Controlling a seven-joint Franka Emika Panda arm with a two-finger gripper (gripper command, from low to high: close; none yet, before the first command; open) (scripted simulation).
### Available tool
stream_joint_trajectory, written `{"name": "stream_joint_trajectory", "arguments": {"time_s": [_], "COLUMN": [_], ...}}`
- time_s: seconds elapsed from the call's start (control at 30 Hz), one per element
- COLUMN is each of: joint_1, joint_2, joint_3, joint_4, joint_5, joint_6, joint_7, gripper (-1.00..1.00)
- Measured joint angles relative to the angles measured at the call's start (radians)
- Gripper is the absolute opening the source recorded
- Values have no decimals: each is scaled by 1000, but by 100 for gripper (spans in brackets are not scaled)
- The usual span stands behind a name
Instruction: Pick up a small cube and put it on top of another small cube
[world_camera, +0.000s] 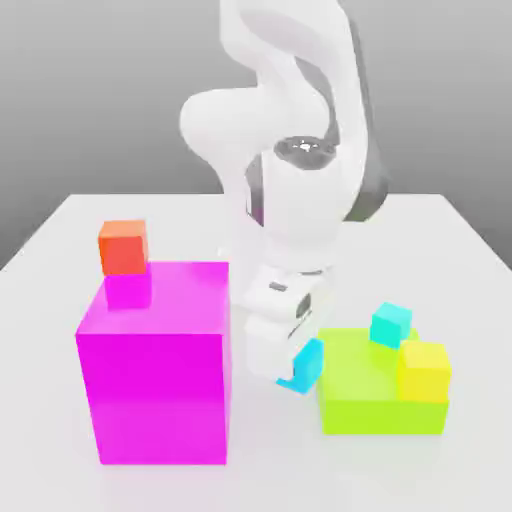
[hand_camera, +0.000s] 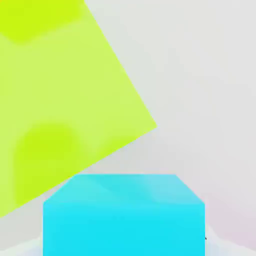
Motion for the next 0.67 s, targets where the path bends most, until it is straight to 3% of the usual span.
{"name": "stream_joint_trajectory", "arguments": {"time_s": [0.33, 0.53, 0.57, 0.67], "joint_1": [246, 255, 254, 254], "joint_2": [-353, -191, -166, -166], "joint_3": [158, 186, 187, 187], "joint_4": [-31, -68, -72, -72], "joint_5": [31, 29, 28, 28], "joint_6": [-317, -118, -89, -89], "joint_7": [-60, -59, -58, -58], "gripper": [-100, -100, 100, 100]}}
